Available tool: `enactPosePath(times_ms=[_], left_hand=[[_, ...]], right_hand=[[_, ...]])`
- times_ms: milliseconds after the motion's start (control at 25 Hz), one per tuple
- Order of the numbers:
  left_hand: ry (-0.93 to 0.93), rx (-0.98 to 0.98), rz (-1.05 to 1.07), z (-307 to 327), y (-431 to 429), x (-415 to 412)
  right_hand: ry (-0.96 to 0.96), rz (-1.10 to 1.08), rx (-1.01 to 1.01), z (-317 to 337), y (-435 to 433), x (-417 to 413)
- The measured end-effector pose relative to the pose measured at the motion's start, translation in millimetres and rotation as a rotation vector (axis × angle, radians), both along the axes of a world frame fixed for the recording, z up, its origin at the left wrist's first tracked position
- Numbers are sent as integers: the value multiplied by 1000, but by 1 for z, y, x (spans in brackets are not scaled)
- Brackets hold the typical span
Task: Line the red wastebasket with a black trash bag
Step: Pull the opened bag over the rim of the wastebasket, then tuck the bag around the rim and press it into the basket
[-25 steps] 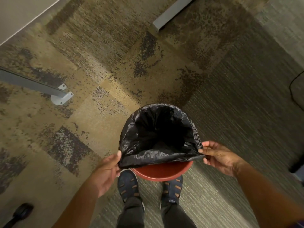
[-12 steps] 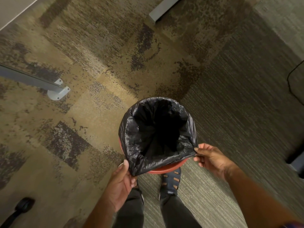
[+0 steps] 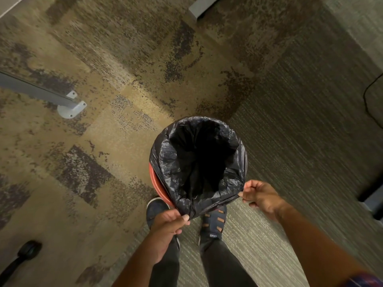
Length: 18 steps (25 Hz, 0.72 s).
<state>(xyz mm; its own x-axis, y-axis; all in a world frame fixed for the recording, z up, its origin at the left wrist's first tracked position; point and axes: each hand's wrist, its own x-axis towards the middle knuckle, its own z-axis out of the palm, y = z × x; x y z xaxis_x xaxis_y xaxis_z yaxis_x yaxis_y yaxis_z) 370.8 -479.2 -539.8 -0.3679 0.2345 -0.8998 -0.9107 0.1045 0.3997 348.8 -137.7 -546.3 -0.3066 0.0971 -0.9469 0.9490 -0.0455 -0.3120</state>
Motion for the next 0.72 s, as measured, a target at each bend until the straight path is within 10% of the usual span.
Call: enactPosePath(times_ms=[240,720], left_hand=[[53,-124,-269,-12,-13,-4],[35,-155,126,-30,-26,-11]], right_hand=[[-17,117,166,-11,-17,-3],[-52,42,257,-14,-52,-1]])
